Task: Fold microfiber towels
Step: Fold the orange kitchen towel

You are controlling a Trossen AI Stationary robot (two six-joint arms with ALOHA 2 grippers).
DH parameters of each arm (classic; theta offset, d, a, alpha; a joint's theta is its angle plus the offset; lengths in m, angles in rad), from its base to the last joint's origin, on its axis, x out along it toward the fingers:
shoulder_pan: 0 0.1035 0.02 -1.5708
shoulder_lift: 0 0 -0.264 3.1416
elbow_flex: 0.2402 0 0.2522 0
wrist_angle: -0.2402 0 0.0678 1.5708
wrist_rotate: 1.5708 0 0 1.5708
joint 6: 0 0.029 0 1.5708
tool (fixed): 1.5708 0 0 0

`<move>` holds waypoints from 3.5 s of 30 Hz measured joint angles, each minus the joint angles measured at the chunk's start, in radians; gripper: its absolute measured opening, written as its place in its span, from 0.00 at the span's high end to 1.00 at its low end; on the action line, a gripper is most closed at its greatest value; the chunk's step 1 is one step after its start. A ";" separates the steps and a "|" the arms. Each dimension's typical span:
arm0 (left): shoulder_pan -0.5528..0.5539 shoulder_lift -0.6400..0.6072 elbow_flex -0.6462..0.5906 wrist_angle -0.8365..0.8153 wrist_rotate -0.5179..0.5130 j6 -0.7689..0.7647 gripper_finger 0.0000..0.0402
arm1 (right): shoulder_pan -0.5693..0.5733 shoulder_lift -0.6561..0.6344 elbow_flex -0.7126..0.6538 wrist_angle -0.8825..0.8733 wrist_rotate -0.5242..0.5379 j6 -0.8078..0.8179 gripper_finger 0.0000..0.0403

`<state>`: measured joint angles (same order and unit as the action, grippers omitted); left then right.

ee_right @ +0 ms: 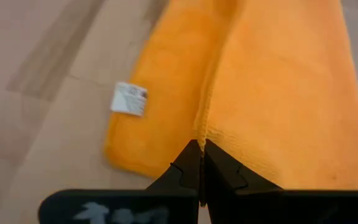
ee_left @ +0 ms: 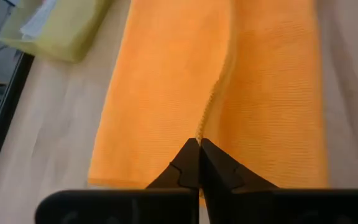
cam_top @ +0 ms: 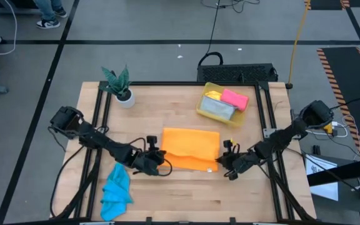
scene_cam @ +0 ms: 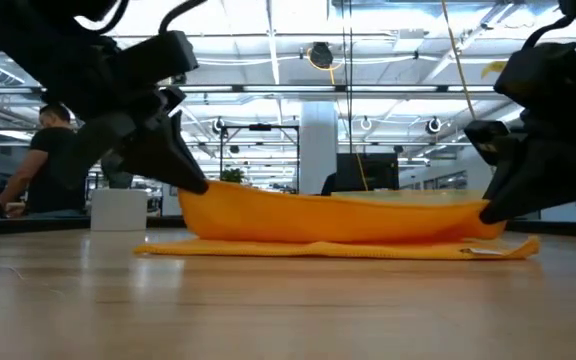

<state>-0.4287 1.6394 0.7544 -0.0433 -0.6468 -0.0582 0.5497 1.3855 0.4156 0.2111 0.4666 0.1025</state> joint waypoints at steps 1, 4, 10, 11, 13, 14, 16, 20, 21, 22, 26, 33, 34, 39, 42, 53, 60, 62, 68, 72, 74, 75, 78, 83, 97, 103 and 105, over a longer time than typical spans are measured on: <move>-0.008 0.000 0.000 0.001 0.000 0.001 0.98 | 0.004 0.009 0.000 0.017 0.000 0.002 1.00; -0.025 0.000 0.000 0.012 0.006 0.020 0.99 | 0.010 0.017 0.000 0.050 0.000 0.009 1.00; -0.063 -0.003 0.000 0.008 -0.037 0.054 0.98 | 0.026 0.008 0.001 0.066 0.000 0.010 1.00; -0.072 -0.003 0.001 0.009 -0.055 0.069 0.98 | 0.029 0.006 0.001 0.068 0.001 0.010 1.00; -0.085 -0.004 0.002 0.011 -0.071 0.095 0.99 | 0.034 0.005 0.006 0.069 0.001 0.010 1.00; -0.091 -0.004 0.002 0.009 -0.072 0.101 0.99 | 0.039 0.005 0.009 0.067 0.001 0.010 1.00; -0.099 -0.004 0.002 0.008 -0.072 0.097 0.98 | 0.048 0.004 0.020 0.069 0.000 0.016 1.00; -0.107 -0.004 0.002 -0.036 -0.033 0.049 0.98 | 0.060 0.004 0.025 0.069 -0.034 0.024 1.00; -0.106 -0.003 0.002 -0.044 -0.010 0.033 0.99 | 0.059 0.004 0.023 0.069 -0.046 0.038 1.00; -0.102 0.004 0.002 -0.042 0.006 0.018 0.99 | 0.055 0.004 0.020 0.069 -0.051 0.052 1.00; -0.095 0.038 0.002 -0.025 0.027 0.000 0.97 | 0.053 0.004 0.008 0.067 -0.052 0.073 1.00; -0.091 0.077 0.002 -0.031 0.055 -0.004 0.99 | 0.052 0.004 0.006 0.070 -0.075 0.093 1.00; -0.091 0.077 0.002 -0.030 0.056 -0.004 0.99 | 0.052 0.004 0.006 0.072 -0.086 0.091 0.99; -0.091 0.077 0.002 -0.031 0.058 -0.004 0.92 | 0.051 0.004 0.006 0.072 -0.113 0.087 0.94; -0.091 0.077 0.002 -0.038 0.062 -0.027 0.88 | 0.047 0.004 0.005 0.079 -0.137 0.075 0.86; -0.089 0.029 0.019 -0.171 0.210 -0.127 0.61 | 0.028 -0.012 0.005 0.127 -0.337 0.059 0.60; -0.054 -0.022 0.040 -0.144 0.128 -0.131 0.57 | -0.013 -0.069 0.005 0.187 -0.253 0.112 0.70; -0.017 -0.021 0.041 -0.105 0.154 -0.113 0.60 | -0.039 -0.069 0.005 0.184 -0.209 0.169 0.76; 0.101 0.039 0.040 -0.048 0.326 -0.060 0.76 | -0.099 -0.005 -0.025 0.181 -0.157 0.268 0.95; 0.121 0.089 0.041 -0.039 0.463 -0.068 0.86 | -0.114 0.046 -0.079 0.233 -0.158 0.331 0.98; 0.107 0.106 0.043 -0.011 0.495 -0.096 0.90 | -0.120 0.056 -0.100 0.232 -0.174 0.356 0.97; 0.097 0.115 0.043 0.013 0.500 -0.124 0.92 | -0.125 0.062 -0.108 0.238 -0.188 0.360 0.97; 0.054 0.150 0.042 0.134 0.514 -0.201 0.97 | -0.134 0.052 -0.140 0.246 -0.206 0.357 0.98; -0.034 0.177 0.039 0.316 0.572 -0.217 0.98 | -0.157 -0.043 -0.192 0.193 -0.211 0.327 1.00; -0.050 0.159 0.185 0.328 0.371 0.038 0.98 | -0.149 -0.315 -0.208 0.132 -0.269 0.319 1.00; 0.088 0.192 0.184 0.197 0.373 0.006 0.97 | -0.120 -0.138 -0.206 0.277 -0.269 0.371 1.00; 0.126 0.227 0.182 0.151 0.386 -0.016 0.96 | -0.118 -0.084 -0.207 0.286 -0.305 0.396 1.00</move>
<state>-0.3026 1.8666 0.9368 0.1075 -0.2606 -0.0741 0.4321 1.3019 0.2089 0.4974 0.1620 0.4987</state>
